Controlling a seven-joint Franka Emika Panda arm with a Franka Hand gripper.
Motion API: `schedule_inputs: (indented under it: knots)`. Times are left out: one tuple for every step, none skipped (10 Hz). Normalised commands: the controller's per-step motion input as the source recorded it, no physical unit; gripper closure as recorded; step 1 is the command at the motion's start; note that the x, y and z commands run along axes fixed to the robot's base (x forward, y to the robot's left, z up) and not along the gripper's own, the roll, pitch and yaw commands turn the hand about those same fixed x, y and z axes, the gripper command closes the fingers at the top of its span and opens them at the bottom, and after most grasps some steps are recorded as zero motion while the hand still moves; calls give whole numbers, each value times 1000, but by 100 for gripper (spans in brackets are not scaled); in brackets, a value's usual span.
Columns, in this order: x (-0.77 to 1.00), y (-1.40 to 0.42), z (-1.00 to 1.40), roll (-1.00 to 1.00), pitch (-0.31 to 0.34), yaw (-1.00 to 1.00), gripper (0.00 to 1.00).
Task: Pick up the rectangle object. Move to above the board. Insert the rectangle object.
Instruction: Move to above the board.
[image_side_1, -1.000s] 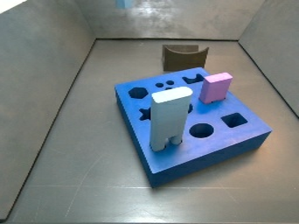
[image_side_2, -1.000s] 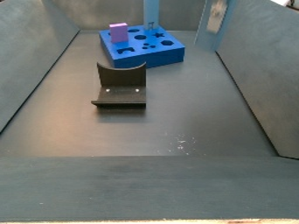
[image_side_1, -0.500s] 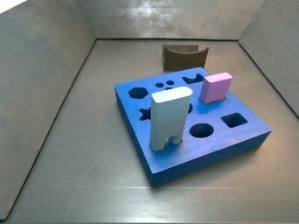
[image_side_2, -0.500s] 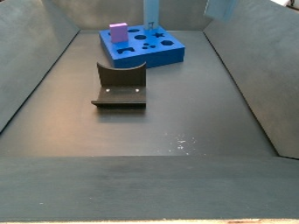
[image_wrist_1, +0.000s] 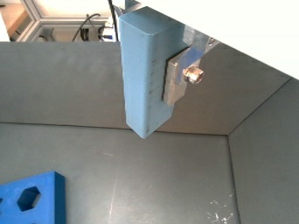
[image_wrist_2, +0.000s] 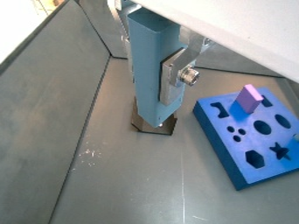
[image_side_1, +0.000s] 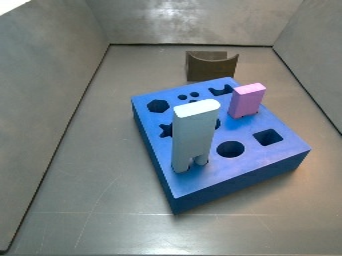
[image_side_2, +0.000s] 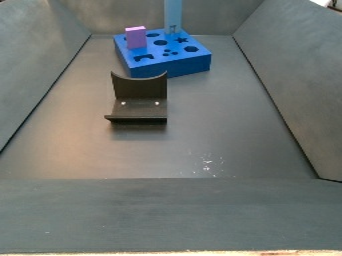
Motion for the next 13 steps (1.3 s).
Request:
schedule_inputs:
  knots:
    - [3,-16,238,139,169,46,100]
    - [345,-1000,-464,87,108,-1000,100]
    - [351,-1000,-483,85,102,-1000,100]
    - [367,-1000,-493,84,97,-1000,100]
    - [370,-1000,-491,65,93,-1000,100]
    - [374,-1000,-489,78,94,-1000,100]
    - [380,-1000,-490,78,96,-1000,100]
    - [401,-1000,-494,69,102,-1000,100]
    - [403,-1000,-493,68,105,-1000,100]
    - [411,-1000,-497,75,107,-1000,100]
    - [437,-1000,-500,76,114,-1000,100]
    - [450,-1000,-501,81,121,-1000,100]
    - [478,-1000,-512,92,130,-1000,100]
